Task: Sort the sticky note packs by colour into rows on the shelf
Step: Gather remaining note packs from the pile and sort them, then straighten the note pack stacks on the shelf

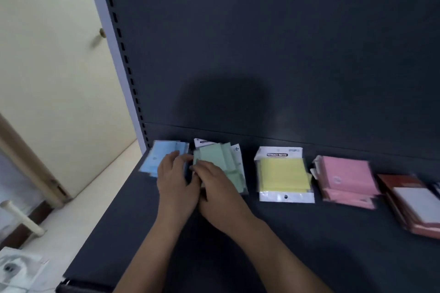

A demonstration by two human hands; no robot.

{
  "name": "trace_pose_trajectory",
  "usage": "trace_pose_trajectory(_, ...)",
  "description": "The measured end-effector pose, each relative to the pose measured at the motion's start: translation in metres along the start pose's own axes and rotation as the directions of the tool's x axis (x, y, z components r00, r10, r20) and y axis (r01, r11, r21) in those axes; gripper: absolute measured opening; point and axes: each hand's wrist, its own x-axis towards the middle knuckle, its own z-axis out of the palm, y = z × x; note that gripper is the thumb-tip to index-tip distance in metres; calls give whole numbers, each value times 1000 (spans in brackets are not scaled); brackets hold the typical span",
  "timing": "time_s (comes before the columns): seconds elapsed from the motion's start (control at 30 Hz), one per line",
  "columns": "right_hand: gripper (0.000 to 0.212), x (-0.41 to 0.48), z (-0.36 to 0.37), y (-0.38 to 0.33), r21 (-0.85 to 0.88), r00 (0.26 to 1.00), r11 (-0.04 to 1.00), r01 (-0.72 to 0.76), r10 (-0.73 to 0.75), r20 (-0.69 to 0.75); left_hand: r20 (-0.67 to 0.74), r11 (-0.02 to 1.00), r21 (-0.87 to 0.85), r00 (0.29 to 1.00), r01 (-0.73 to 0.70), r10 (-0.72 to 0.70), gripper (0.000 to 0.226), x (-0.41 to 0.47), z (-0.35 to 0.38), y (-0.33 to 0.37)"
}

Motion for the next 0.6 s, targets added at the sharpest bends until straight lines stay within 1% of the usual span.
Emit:
trace_pose_trajectory(0.07,45,-29,-26,15,6,998,1000,13,-13,-57,17,997,-17,997,-77,77,39,-18,19,29)
trace_pose_trajectory(0.13,46,-64,-53,39,-3,994,1000,-20,20,-111,79,987,-43,984,-155,158,38,-38,46,61)
trace_pose_trajectory(0.23,42,-138,-110,83,-76,968,988,-134,113,-226,208,941,-57,918,-332,337,33,-80,102,118)
trace_pose_trajectory(0.3,43,-198,-152,112,-148,932,954,-260,208,-296,292,910,-86,863,-405,411,31,-112,140,155)
trace_pose_trajectory(0.37,44,-260,-195,136,-203,869,890,-407,310,-386,364,870,-105,796,-481,484,31,-145,177,195)
trace_pose_trajectory(0.43,41,-322,-233,155,-212,788,815,-540,401,-466,428,819,-128,713,-560,555,32,-180,210,238)
trace_pose_trajectory(0.5,42,-378,-265,164,-200,713,747,-634,464,-526,494,748,-157,604,-645,625,34,-217,239,281)
trace_pose_trajectory(0.6,43,-447,-303,168,-173,600,656,-735,509,-617,554,620,-193,437,-761,709,39,-265,274,330)
